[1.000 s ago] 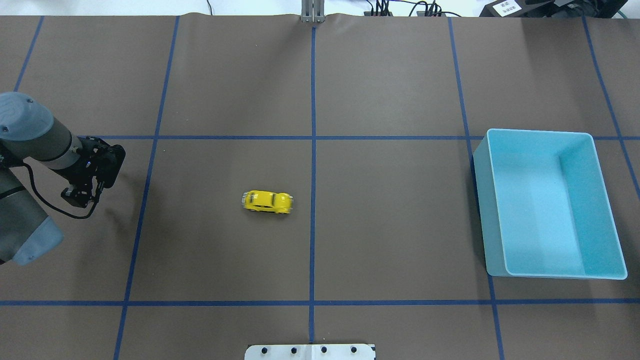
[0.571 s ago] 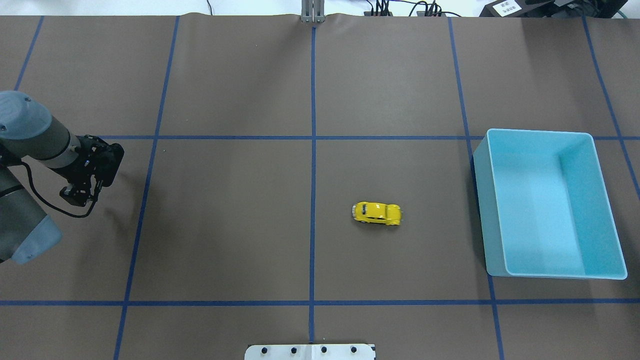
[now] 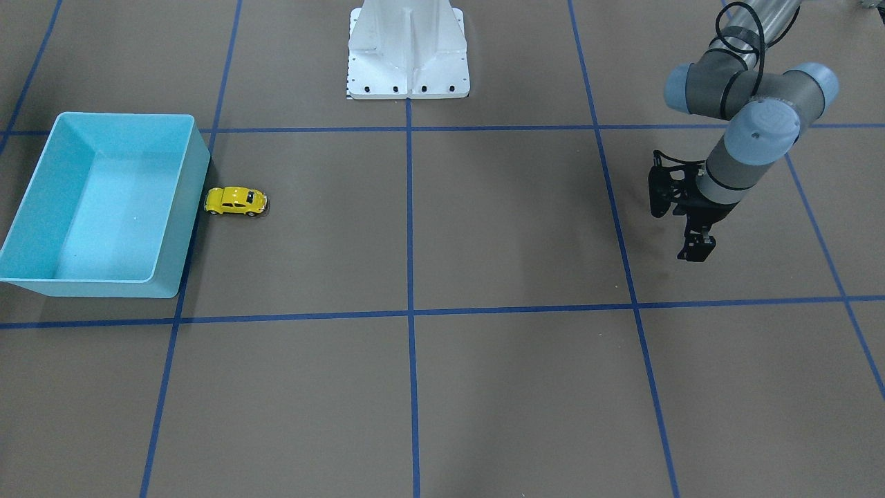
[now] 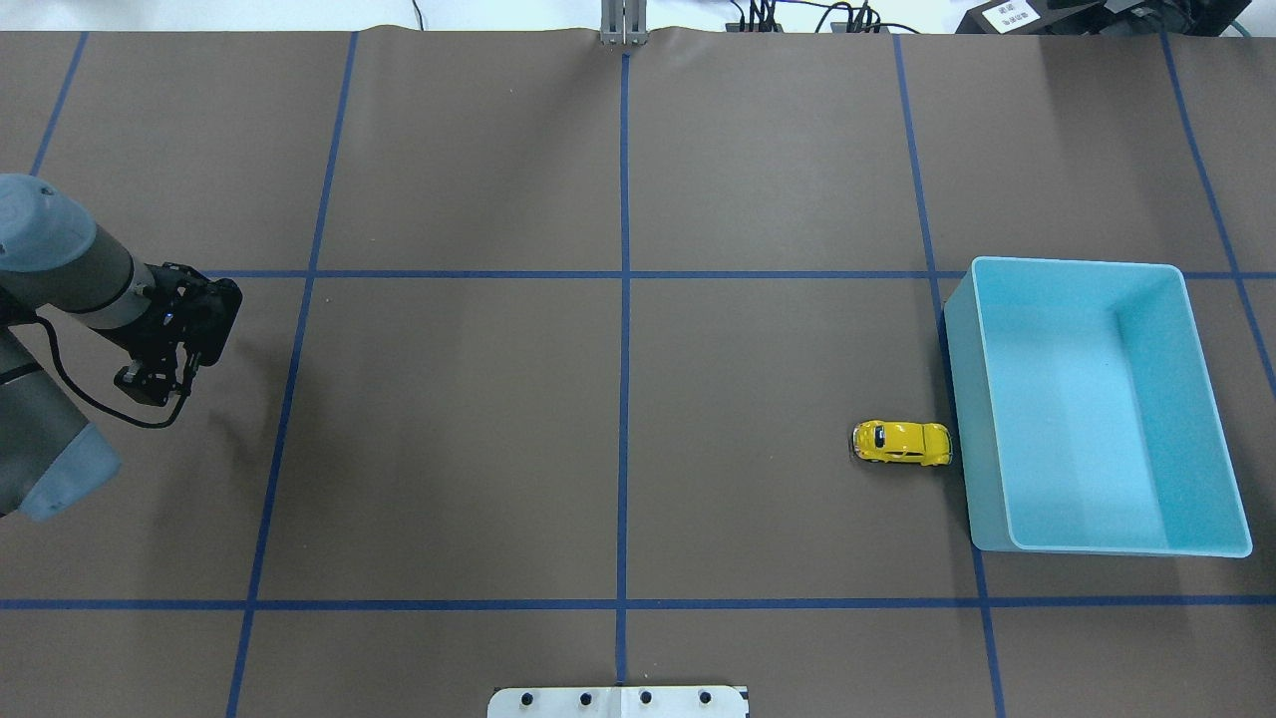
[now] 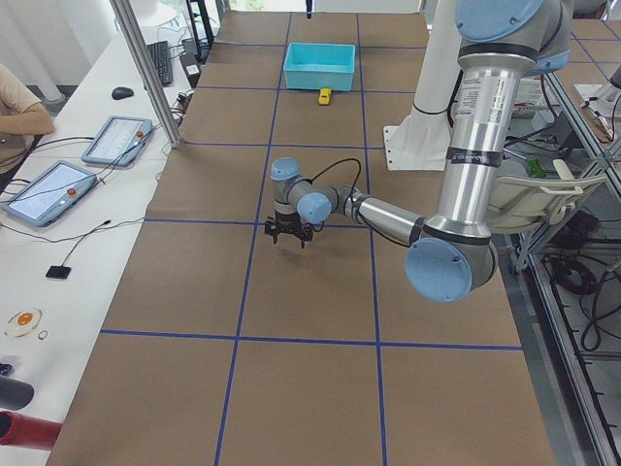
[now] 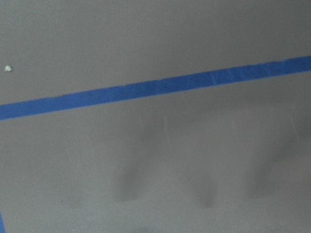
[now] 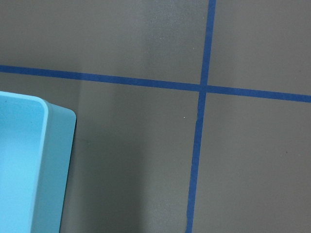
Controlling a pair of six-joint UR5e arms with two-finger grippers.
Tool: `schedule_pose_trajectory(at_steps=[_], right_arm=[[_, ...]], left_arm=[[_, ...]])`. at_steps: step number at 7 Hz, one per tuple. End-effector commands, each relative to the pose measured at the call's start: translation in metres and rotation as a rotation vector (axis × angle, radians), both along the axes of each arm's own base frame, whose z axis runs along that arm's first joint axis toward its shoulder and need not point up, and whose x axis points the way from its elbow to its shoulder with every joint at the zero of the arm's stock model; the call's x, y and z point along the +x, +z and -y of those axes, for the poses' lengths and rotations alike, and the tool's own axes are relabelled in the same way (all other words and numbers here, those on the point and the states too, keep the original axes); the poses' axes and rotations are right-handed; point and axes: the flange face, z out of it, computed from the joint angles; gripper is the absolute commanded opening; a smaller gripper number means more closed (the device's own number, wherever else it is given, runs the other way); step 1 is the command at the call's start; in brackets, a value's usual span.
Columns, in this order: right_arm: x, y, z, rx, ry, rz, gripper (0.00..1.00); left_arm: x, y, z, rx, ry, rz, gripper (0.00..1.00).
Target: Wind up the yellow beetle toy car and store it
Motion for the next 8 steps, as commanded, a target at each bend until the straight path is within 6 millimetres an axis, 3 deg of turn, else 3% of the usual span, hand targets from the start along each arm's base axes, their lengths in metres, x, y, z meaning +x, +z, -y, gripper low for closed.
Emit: schedule_pose_trajectory(at_steps=[1, 2, 4, 5, 7, 8], right_arm=[[-0.001, -0.002, 0.003, 0.005, 0.001, -0.005, 1.0], [-0.009, -0.008, 0.013, 0.02, -0.014, -0.009, 1.0], [-0.023, -0.028, 0.023, 0.057, -0.04, -0.003, 1.0], [-0.028, -0.049, 0.022, 0.078, -0.05, 0.006, 1.0], [-0.044, -0.135, 0.023, 0.116, -0.083, 0.011, 1.0], [-0.056, -0.178, 0.012, 0.171, -0.109, 0.018, 1.0]], left_arm=[[-0.039, -0.004, 0.026, -0.083, -0.165, 0.002, 1.0], [-0.056, -0.004, 0.033, -0.206, -0.287, -0.02, 1.0], [-0.113, 0.012, 0.049, -0.463, -0.583, -0.032, 1.0], [-0.137, 0.012, 0.056, -0.556, -0.704, -0.063, 1.0], [-0.223, 0.074, 0.054, -0.831, -0.844, -0.123, 1.0], [-0.263, 0.116, 0.034, -0.963, -0.893, -0.143, 1.0]])
